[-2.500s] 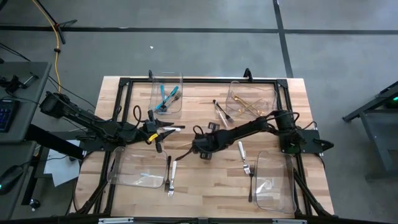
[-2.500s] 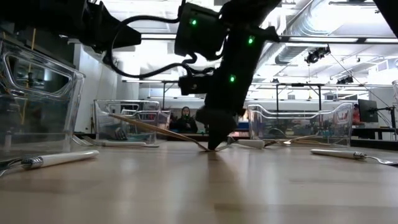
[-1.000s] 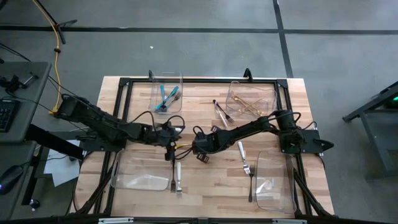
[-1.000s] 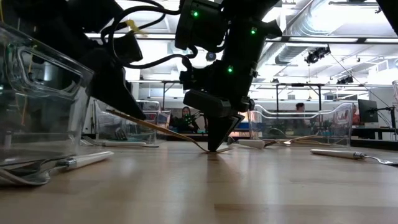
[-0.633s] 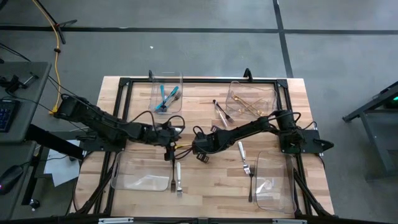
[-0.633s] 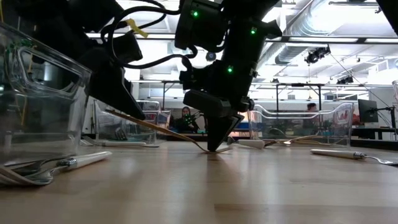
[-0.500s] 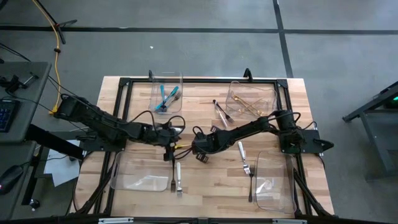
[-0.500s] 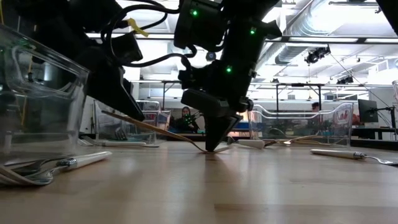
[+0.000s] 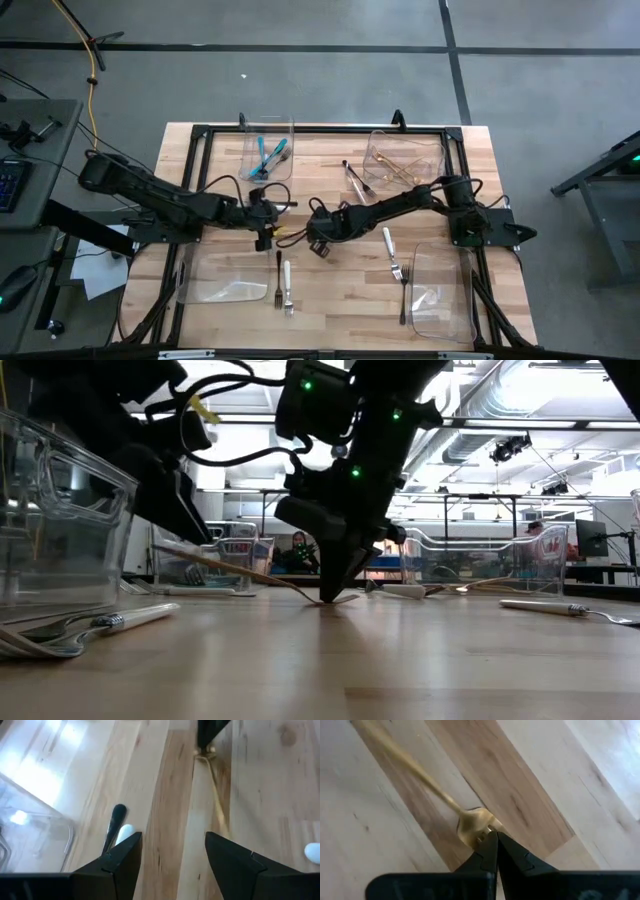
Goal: Sort silverware by color (type)
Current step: Put the gold fork into the top right transparent bin
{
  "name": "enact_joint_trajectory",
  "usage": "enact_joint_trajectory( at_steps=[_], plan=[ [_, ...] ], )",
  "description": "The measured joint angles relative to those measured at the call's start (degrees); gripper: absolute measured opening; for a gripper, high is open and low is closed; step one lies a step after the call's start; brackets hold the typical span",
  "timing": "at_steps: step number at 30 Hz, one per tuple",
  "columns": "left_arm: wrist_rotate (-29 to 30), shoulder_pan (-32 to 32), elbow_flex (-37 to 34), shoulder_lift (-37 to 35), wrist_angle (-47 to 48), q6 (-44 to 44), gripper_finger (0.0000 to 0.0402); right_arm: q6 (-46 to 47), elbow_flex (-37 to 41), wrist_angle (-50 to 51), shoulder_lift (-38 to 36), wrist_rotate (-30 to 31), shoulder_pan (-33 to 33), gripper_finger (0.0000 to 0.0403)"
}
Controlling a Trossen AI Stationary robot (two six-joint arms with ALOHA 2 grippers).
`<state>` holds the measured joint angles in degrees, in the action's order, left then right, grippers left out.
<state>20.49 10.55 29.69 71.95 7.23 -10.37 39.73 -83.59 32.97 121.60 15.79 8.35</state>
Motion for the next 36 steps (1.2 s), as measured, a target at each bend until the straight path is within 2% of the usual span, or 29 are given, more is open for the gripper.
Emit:
enact_joint_trajectory(
  at_steps=[13,20,30,36],
  plan=[
    [-0.13,0.02,0.09,-0.29,-1.49,0.57,0.0211,2.07,0.02,-5.05,0.00,-2.09,2.54,0.0000],
    [-2.25,0.00,0.15,0.73,-1.95,-1.26,0.0211,1.85,0.02,-5.53,0.00,-2.07,2.68,0.0000],
    [-2.60,0.00,0.42,7.21,-12.76,5.21,0.0211,-2.65,-0.02,-3.46,0.00,-2.33,2.68,0.0000],
    [-2.04,0.02,0.33,8.36,-17.75,9.56,0.0211,-5.60,-0.07,-1.14,-0.09,-2.25,3.32,0.0000]
  ],
)
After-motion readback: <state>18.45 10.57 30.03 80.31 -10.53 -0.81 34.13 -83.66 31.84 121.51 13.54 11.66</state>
